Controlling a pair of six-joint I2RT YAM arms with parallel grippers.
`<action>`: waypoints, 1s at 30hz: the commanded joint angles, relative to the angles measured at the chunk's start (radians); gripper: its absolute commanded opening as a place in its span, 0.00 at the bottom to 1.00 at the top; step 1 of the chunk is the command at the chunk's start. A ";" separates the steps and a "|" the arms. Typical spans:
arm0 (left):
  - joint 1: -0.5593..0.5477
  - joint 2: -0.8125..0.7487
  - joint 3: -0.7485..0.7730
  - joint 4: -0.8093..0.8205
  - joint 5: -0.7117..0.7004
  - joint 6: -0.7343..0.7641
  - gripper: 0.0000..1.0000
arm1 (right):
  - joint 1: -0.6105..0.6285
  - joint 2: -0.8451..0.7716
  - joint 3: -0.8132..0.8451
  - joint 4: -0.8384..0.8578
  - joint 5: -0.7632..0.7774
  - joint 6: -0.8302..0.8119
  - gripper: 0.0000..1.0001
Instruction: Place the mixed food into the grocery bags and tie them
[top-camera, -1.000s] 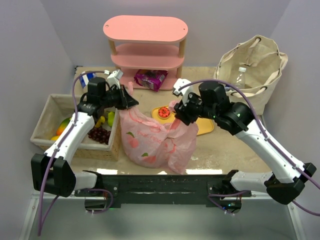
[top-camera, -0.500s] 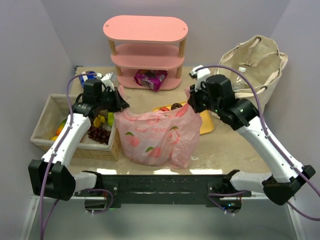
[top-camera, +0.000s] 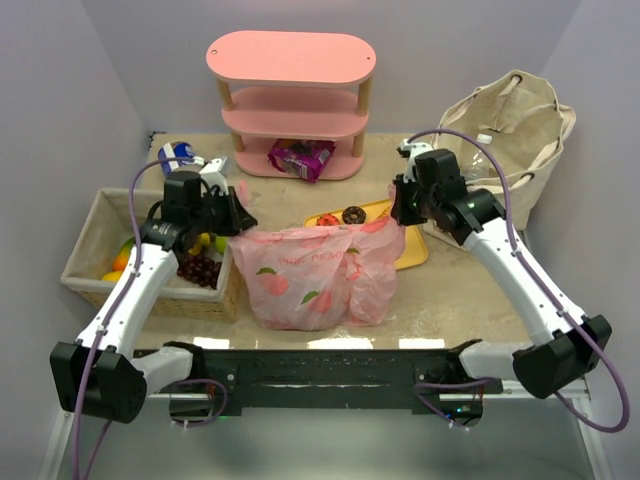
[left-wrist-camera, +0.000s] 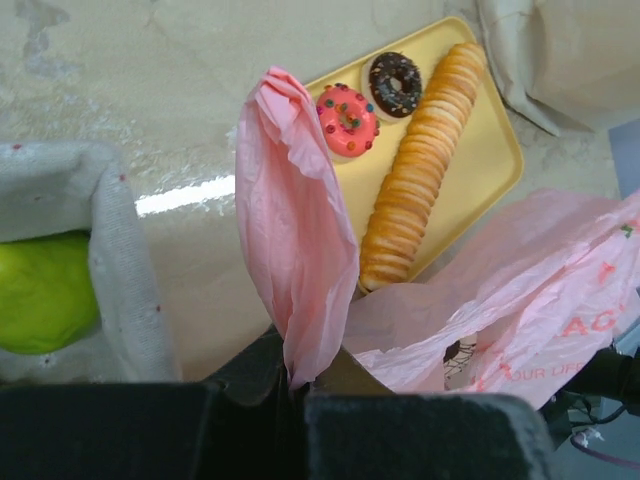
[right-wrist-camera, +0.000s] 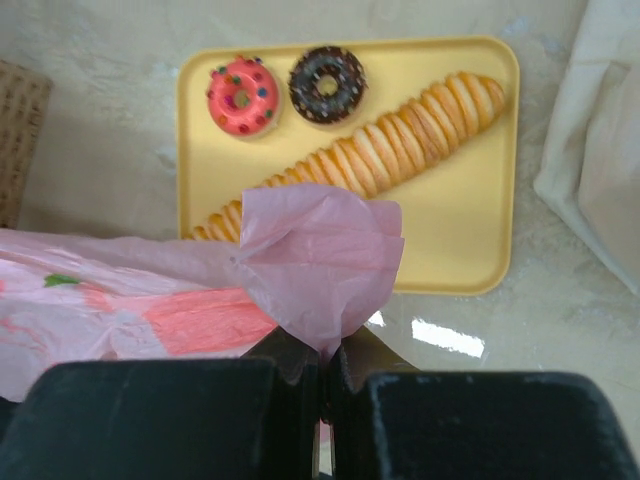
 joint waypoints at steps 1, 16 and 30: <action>-0.090 -0.027 0.027 0.198 0.111 0.063 0.00 | -0.003 -0.077 0.028 0.166 -0.148 -0.075 0.00; -0.266 0.174 0.117 0.298 0.388 0.097 0.00 | 0.167 0.057 0.066 0.392 -0.650 -0.060 0.00; -0.287 0.163 0.248 -0.064 0.353 0.336 0.55 | 0.210 0.258 0.320 -0.066 -0.666 -0.333 0.00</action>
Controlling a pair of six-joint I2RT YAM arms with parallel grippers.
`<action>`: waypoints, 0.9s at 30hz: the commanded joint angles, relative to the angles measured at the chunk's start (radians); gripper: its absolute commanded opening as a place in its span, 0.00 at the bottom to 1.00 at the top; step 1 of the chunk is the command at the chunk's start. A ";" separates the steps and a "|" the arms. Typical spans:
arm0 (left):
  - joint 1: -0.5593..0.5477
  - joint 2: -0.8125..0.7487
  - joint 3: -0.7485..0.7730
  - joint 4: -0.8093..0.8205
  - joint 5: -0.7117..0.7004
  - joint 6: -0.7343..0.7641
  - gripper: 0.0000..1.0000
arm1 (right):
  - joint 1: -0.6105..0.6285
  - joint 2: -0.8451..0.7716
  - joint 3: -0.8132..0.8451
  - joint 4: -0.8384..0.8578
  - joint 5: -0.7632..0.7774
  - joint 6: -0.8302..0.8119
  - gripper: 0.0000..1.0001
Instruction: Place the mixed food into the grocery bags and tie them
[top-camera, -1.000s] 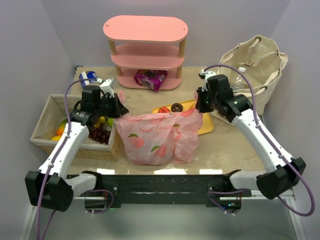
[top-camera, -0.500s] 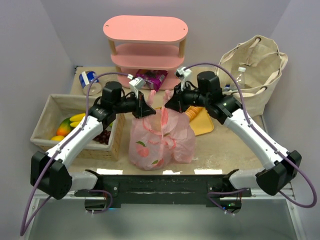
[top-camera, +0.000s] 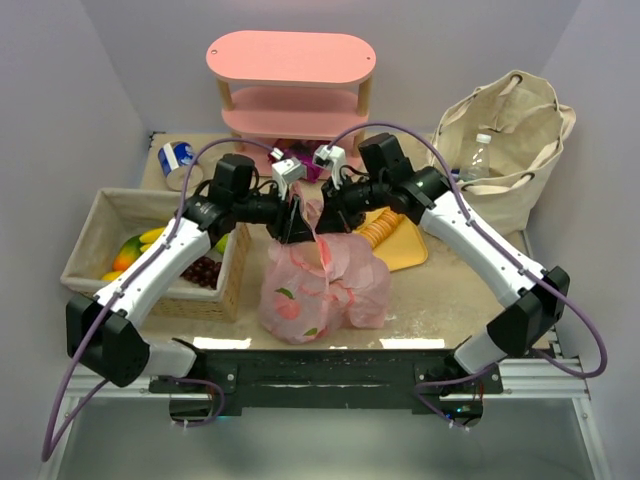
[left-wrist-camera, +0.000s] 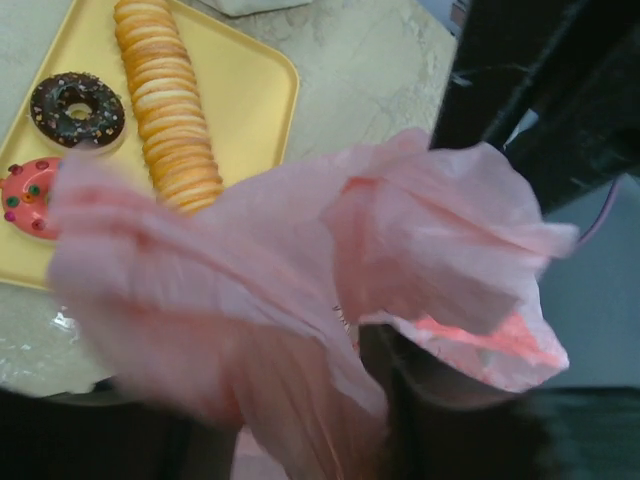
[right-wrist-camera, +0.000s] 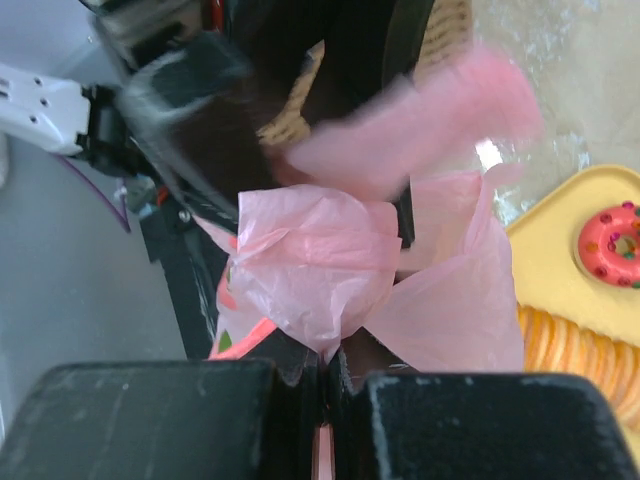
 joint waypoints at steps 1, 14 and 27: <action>-0.001 -0.065 0.053 -0.128 -0.032 0.089 0.58 | 0.002 0.018 0.094 -0.145 0.005 -0.094 0.00; -0.001 -0.179 0.048 -0.085 -0.112 0.027 0.68 | 0.028 0.080 0.223 -0.244 0.035 -0.140 0.00; -0.001 -0.101 -0.035 0.138 -0.018 -0.078 0.12 | 0.047 0.000 0.157 -0.154 0.155 -0.050 0.59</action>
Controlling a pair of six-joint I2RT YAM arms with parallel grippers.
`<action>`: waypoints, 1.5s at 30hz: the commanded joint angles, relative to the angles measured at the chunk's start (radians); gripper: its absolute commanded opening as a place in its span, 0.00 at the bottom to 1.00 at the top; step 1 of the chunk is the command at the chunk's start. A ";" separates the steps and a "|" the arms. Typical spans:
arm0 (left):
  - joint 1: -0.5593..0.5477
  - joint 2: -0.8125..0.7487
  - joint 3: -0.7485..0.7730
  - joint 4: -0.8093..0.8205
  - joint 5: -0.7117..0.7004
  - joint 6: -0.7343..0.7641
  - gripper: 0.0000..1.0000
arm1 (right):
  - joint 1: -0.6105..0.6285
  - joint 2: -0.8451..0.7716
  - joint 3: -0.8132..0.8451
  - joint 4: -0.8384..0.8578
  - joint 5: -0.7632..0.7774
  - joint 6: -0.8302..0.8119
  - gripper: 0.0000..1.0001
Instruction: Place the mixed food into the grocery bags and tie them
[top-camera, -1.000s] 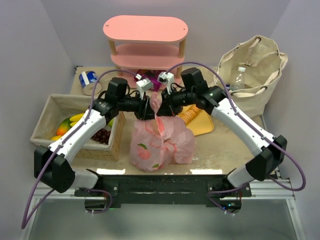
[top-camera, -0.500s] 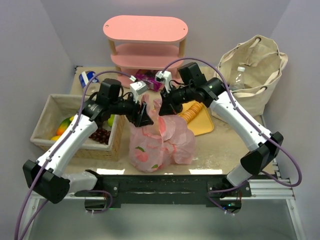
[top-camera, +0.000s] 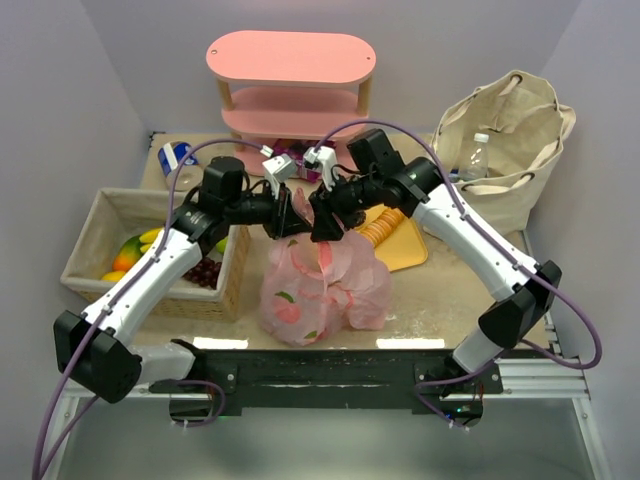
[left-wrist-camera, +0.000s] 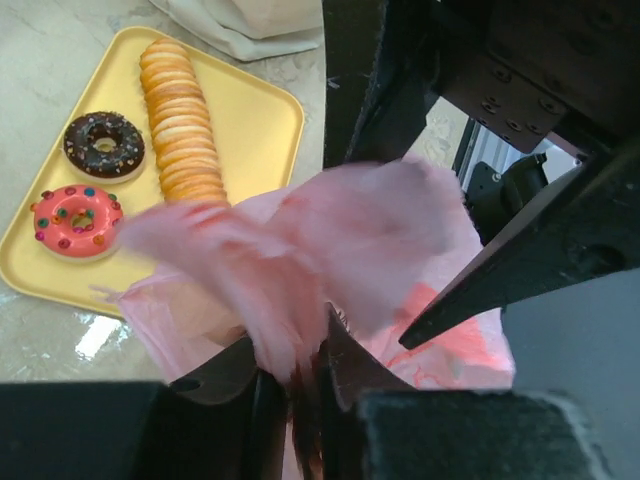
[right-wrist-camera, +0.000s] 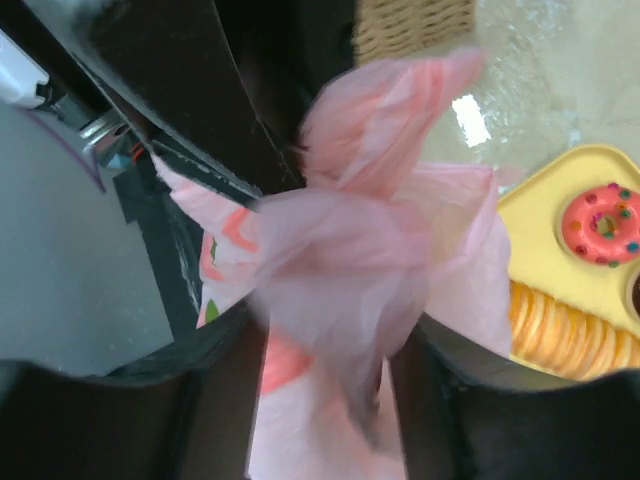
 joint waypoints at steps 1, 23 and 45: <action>-0.001 -0.005 0.001 0.089 0.008 -0.034 0.07 | 0.000 -0.107 -0.032 0.079 0.139 0.101 0.64; -0.001 -0.137 -0.181 0.377 -0.239 -0.241 0.00 | 0.002 -0.659 -0.569 0.699 0.366 0.250 0.90; 0.003 -0.101 -0.160 0.348 -0.247 -0.077 0.00 | 0.002 -0.728 -0.774 0.890 0.433 0.425 0.99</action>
